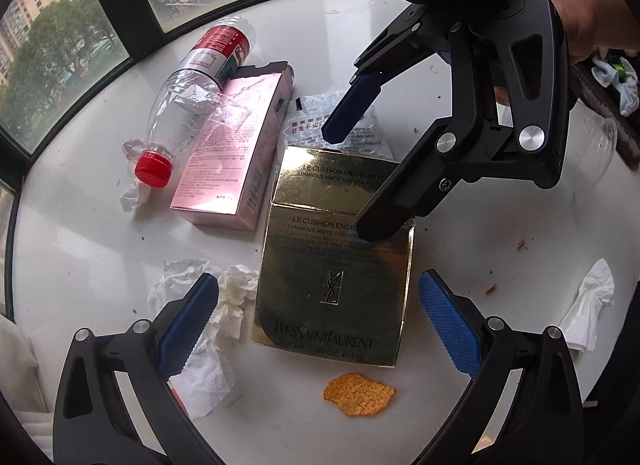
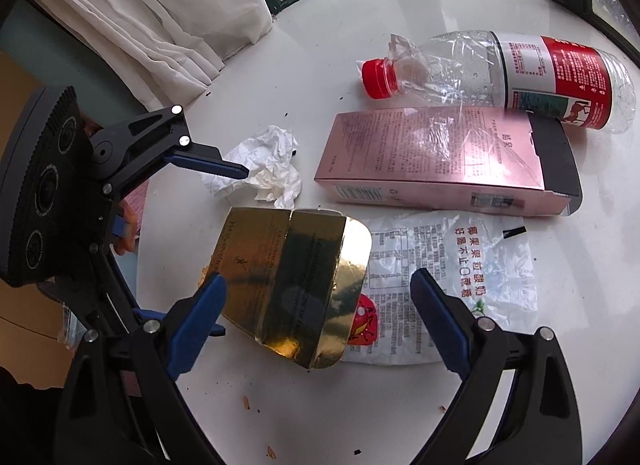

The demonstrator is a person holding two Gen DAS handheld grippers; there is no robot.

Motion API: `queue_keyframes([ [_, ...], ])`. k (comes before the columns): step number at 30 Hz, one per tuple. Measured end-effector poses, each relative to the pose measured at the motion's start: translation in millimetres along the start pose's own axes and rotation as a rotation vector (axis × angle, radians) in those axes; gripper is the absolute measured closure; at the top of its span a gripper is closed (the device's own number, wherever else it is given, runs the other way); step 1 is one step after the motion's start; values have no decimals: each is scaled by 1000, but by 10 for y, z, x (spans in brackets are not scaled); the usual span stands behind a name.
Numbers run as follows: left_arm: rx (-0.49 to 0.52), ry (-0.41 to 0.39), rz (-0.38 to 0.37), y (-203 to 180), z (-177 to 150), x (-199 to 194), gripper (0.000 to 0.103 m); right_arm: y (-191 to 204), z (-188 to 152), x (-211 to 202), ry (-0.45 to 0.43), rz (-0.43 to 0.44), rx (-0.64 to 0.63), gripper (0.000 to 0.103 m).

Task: Collect trash
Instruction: 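Grasp the gold YSL cushion box with the right gripper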

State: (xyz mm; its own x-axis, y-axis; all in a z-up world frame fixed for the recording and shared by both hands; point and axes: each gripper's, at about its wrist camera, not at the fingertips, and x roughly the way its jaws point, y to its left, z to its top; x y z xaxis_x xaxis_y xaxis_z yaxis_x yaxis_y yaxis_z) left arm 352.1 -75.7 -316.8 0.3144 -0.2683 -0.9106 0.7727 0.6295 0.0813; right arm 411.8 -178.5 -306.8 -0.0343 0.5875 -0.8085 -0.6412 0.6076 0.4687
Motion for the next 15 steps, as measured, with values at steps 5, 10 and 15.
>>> queue_keyframes([
  [5,9,8,-26,-6,-83,94,6,-12,-17,46,2,33,20,13],
  [10,10,-12,-55,-11,-142,104,18,-24,-52,90,-2,50,41,31],
  [15,14,-15,-64,-66,-158,77,21,-22,-71,116,12,92,69,53],
])
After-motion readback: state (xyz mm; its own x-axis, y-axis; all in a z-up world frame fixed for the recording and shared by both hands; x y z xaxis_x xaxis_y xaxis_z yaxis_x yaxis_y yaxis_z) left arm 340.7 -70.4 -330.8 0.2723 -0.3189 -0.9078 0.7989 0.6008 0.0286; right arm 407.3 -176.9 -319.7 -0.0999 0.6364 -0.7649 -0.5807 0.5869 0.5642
